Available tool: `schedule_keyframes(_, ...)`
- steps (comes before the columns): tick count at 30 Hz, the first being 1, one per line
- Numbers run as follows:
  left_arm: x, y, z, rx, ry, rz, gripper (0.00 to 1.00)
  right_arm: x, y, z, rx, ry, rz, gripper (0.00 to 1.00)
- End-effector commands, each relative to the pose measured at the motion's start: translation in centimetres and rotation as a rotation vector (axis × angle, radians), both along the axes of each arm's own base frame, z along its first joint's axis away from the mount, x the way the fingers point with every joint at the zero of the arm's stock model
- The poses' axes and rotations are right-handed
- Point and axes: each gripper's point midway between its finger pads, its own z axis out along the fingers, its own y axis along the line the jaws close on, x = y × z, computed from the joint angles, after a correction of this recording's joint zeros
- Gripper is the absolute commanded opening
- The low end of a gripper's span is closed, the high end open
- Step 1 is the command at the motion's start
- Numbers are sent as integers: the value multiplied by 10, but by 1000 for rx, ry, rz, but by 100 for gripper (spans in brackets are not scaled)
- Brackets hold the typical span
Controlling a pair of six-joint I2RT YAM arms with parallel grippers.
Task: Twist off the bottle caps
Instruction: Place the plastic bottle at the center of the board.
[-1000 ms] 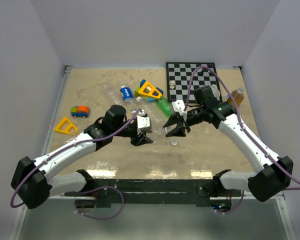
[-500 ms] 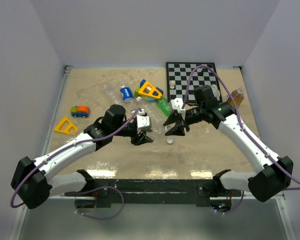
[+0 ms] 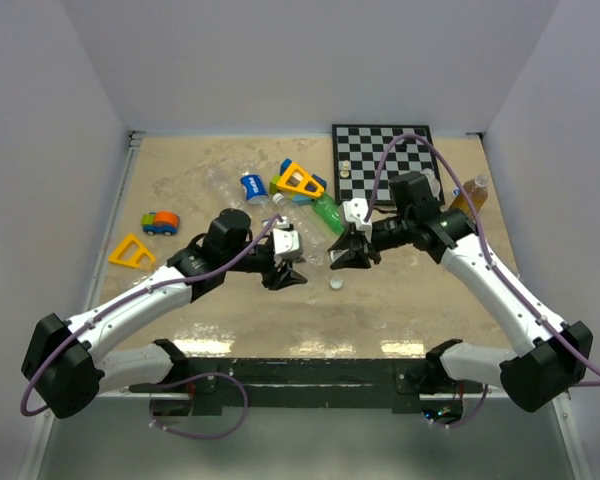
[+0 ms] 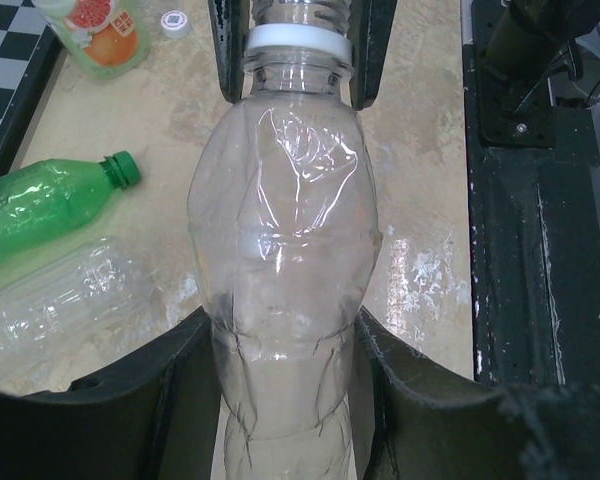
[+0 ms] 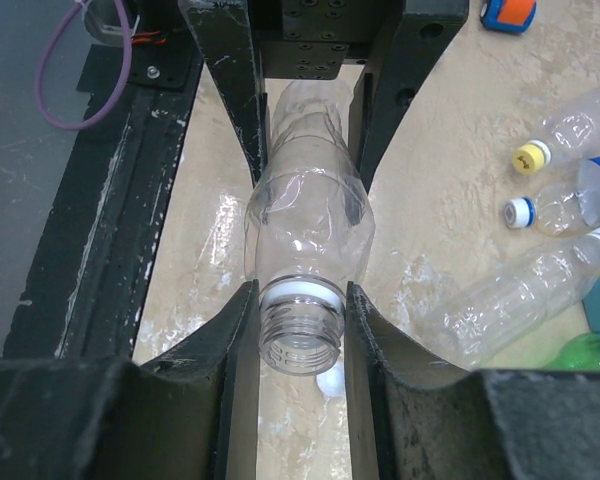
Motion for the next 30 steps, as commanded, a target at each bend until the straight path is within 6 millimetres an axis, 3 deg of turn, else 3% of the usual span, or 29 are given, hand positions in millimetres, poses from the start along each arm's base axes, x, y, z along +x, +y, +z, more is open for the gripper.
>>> schedule_keyframes(1, 2, 1, 21, -52, -67, 8, 56, 1, -8, 12, 4, -42, -47, 0)
schedule_keyframes(5, 5, 7, 35, -84, -131, 54, 98, 13, -27, 20, -32, -82, -128, 0)
schedule_keyframes(6, 7, 10, 39, -89, -148, 74, 100, 16, -34, 23, -53, -103, -147, 0)
schedule_keyframes(12, 28, 35, 69, -143, -275, 263, 100, 23, -86, 5, -334, -70, -213, 0)
schedule_keyframes(15, 32, 46, 77, -164, -307, 331, 100, 34, -115, 2, -447, -93, -357, 0)
schedule_keyframes(23, 32, 47, 67, -128, -285, 331, 100, 40, -183, 15, -626, -201, -649, 0)
schedule_keyframes(30, 29, 44, 66, -132, -272, 310, 100, 41, -220, -4, -739, -158, -766, 0)
